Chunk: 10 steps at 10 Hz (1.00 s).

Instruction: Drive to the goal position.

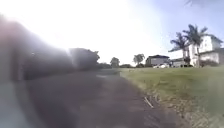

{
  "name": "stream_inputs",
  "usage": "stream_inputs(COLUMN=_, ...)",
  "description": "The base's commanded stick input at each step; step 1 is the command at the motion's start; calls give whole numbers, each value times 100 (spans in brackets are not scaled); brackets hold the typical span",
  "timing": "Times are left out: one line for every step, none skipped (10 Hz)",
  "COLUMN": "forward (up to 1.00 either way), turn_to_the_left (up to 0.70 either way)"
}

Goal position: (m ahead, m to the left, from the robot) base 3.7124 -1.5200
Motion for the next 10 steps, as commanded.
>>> stream_inputs(forward=100, turn_to_the_left=0)
stream_inputs(forward=100, turn_to_the_left=0)
stream_inputs(forward=100, turn_to_the_left=0)
stream_inputs(forward=100, turn_to_the_left=0)
stream_inputs(forward=100, turn_to_the_left=0)
stream_inputs(forward=100, turn_to_the_left=0)
stream_inputs(forward=100, turn_to_the_left=0)
stream_inputs(forward=100, turn_to_the_left=0)
stream_inputs(forward=100, turn_to_the_left=0)
stream_inputs(forward=100, turn_to_the_left=5)
